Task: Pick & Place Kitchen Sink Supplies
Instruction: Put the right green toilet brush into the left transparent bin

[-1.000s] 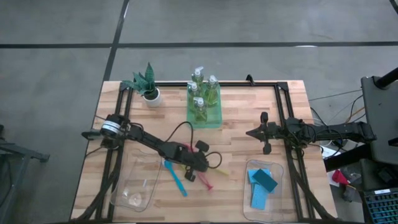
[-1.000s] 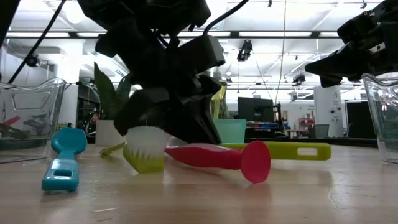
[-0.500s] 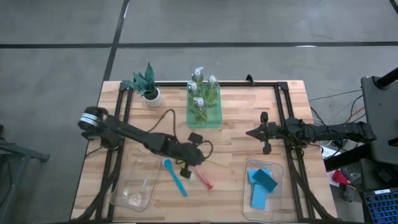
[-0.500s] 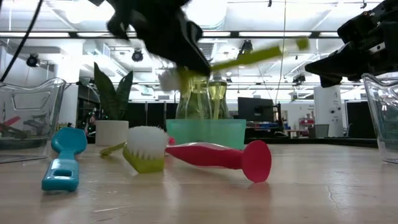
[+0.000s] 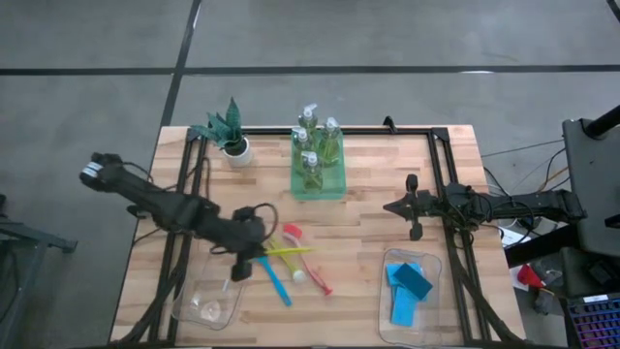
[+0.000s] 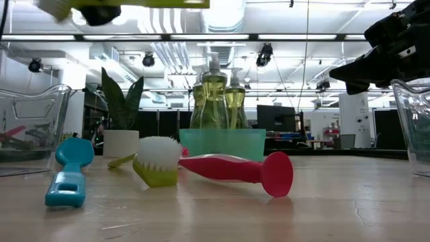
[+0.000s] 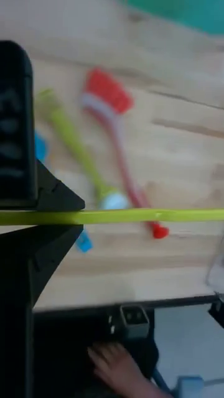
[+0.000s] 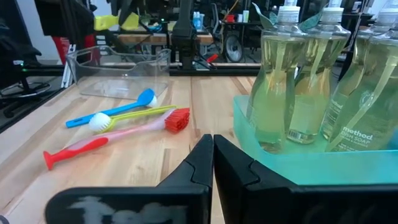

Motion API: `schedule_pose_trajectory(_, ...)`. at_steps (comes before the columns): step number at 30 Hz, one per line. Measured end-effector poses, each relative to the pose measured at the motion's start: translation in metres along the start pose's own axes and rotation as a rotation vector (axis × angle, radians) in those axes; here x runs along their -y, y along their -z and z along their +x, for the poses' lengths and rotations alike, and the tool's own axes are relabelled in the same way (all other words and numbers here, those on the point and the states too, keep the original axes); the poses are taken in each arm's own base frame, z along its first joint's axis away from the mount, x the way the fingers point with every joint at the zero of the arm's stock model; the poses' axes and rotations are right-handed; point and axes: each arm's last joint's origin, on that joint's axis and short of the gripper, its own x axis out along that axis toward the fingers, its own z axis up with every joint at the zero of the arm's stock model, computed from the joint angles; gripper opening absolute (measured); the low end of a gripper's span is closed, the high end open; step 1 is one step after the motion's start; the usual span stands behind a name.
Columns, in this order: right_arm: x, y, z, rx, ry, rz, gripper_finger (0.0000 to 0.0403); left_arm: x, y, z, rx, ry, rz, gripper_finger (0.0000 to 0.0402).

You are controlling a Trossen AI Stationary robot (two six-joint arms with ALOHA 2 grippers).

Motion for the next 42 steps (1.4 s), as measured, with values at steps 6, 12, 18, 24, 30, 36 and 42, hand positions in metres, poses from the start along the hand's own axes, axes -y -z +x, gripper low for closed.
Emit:
schedule_pose_trajectory(6,0.0,0.0,0.0,0.0,0.002,0.0,0.0008,0.019,0.033,-0.027,-0.11,0.014,-0.233,0.0017)
schedule_pose_trajectory(12,0.0,0.0,0.0,0.0,0.002,0.0,0.0008,0.046,0.066,-0.041,-0.192,0.012,-0.41,0.0017)
schedule_pose_trajectory(18,0.0,0.0,0.0,0.0,0.002,0.0,0.0008,0.059,0.094,-0.053,-0.134,-0.068,-0.513,0.0016)
schedule_pose_trajectory(24,0.0,0.0,0.0,0.0,0.002,0.0,0.0008,0.06,0.123,-0.06,-0.116,-0.237,-0.592,0.0019)
schedule_pose_trajectory(30,0.0,0.0,0.0,0.0,0.002,0.0,0.0008,0.059,0.144,-0.051,-0.159,-0.401,-0.653,0.002)
schedule_pose_trajectory(36,0.0,0.0,0.0,0.0,0.002,0.0,0.0008,0.061,0.15,-0.038,-0.104,-0.434,-0.631,0.0025)
schedule_pose_trajectory(42,0.0,0.0,0.0,0.0,0.002,0.0,0.0008,0.066,0.154,-0.023,-0.076,-0.491,-0.632,0.0022)
